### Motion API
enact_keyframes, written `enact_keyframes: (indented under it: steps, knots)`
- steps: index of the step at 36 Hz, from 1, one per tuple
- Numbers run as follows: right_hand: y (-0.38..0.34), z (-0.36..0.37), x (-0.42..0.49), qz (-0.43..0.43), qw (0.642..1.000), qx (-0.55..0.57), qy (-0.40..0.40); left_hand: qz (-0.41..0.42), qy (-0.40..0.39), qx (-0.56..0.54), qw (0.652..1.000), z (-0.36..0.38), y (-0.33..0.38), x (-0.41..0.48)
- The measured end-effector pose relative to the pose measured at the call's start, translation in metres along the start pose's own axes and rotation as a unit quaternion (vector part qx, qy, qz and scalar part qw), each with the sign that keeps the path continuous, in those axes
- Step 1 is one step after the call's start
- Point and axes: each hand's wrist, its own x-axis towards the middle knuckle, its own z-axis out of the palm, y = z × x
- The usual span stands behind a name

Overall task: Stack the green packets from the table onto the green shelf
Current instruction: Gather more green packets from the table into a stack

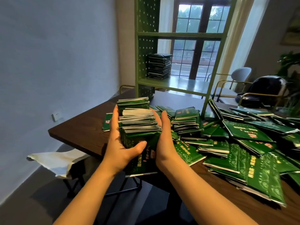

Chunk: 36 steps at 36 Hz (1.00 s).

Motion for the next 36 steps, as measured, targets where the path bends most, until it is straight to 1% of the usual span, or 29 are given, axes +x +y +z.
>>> enact_keyframes:
  steps: [4, 7, 9, 12, 14, 17, 20, 23, 25, 29, 33, 36]
  knots:
    - [0.001, 0.006, 0.018, 0.02, 1.0, -0.011, -0.02, 0.039, 0.026, 0.065, 0.997, -0.014, 0.0, 0.011]
    - [0.001, 0.007, 0.028, 0.028, 0.998, -0.042, -0.034, 0.046, 0.028, 0.073, 0.996, -0.019, -0.005, 0.018]
    - [0.006, 0.005, 0.033, 0.036, 0.998, -0.053, -0.027, 0.032, 0.006, 0.056, 0.998, -0.02, -0.009, 0.019]
    - [0.013, 0.0, 0.036, 0.054, 0.997, -0.045, -0.019, -0.018, -0.025, 0.006, 1.0, -0.021, -0.014, 0.015]
    - [0.014, -0.002, 0.038, 0.058, 0.997, -0.047, -0.019, -0.035, -0.037, -0.006, 0.999, -0.024, -0.015, 0.013]
    - [0.012, -0.002, 0.042, 0.059, 0.997, -0.049, -0.018, -0.045, -0.048, -0.018, 0.998, -0.027, -0.016, 0.013]
    - [0.003, 0.0, 0.045, 0.073, 0.997, -0.011, -0.001, -0.05, -0.058, -0.01, 0.997, -0.027, -0.016, 0.012]
    - [-0.007, 0.0, 0.049, 0.11, 0.993, -0.012, -0.037, -0.05, -0.052, -0.005, 0.997, -0.026, -0.016, 0.009]
    - [-0.016, 0.002, 0.053, 0.137, 0.989, -0.044, -0.037, -0.051, -0.054, -0.01, 0.997, -0.026, -0.014, 0.008]
    - [-0.024, 0.007, 0.064, 0.17, 0.977, -0.128, -0.028, -0.05, -0.06, -0.008, 0.997, -0.026, -0.015, 0.008]
    - [-0.027, 0.012, 0.071, 0.194, 0.971, -0.139, 0.006, -0.046, -0.066, 0.015, 0.997, -0.027, -0.021, 0.008]
    - [-0.028, 0.018, 0.071, 0.189, 0.971, -0.145, 0.031, -0.044, -0.063, 0.023, 0.997, -0.027, -0.022, 0.008]
